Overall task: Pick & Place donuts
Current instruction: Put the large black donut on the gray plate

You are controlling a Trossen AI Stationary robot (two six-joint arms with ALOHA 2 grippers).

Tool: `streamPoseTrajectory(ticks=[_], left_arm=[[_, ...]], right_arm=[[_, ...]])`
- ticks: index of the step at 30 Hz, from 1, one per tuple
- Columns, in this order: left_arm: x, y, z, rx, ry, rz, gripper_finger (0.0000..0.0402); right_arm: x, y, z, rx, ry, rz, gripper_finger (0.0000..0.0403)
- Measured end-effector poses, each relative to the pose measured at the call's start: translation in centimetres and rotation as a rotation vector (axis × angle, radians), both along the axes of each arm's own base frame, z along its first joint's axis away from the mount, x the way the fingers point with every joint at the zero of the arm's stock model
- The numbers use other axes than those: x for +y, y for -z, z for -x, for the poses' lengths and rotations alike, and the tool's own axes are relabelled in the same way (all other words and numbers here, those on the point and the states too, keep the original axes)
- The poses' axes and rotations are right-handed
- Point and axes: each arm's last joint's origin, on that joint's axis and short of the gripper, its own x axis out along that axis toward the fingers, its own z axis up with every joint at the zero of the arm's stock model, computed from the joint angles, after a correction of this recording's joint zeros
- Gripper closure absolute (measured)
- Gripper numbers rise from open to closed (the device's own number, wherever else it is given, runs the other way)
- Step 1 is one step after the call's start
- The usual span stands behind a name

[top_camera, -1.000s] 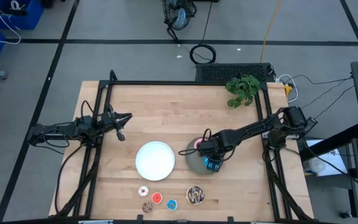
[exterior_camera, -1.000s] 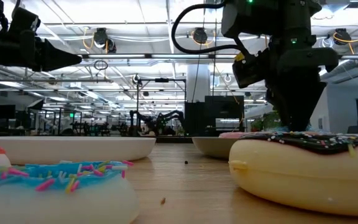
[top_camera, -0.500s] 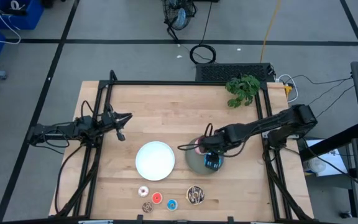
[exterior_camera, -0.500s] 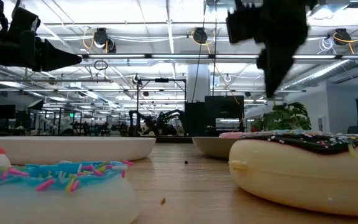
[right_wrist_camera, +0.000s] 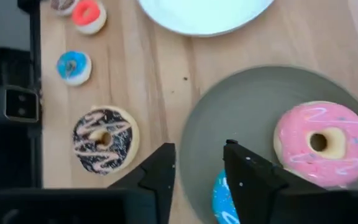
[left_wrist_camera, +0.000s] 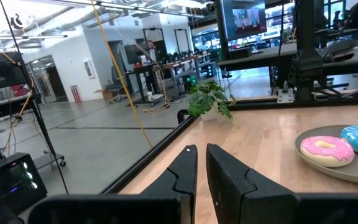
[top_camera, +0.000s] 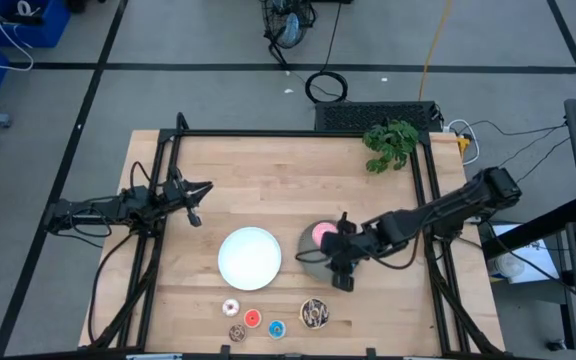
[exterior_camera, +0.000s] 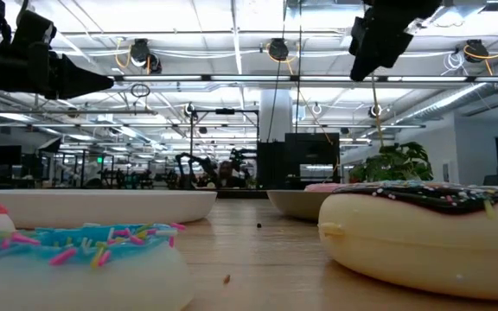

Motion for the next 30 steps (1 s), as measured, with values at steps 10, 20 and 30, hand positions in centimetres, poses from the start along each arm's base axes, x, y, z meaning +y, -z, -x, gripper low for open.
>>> streamPoseTrajectory(ticks=[10,20,30], left_arm=[[0.0,0.0,0.0,-0.001,-0.001,0.0,0.036],[0.0,0.0,0.0,-0.013,0.001,0.02,0.036],[0.0,0.0,0.0,-0.014,0.001,0.02,0.036]], right_arm=[[0.6,2.9,0.1,-0.099,0.022,0.004,0.0358],[0.2,5.9,1.2,-0.088,-0.079,0.106,0.039],[0.3,6.0,1.1,-0.111,-0.076,0.09,0.0401]])
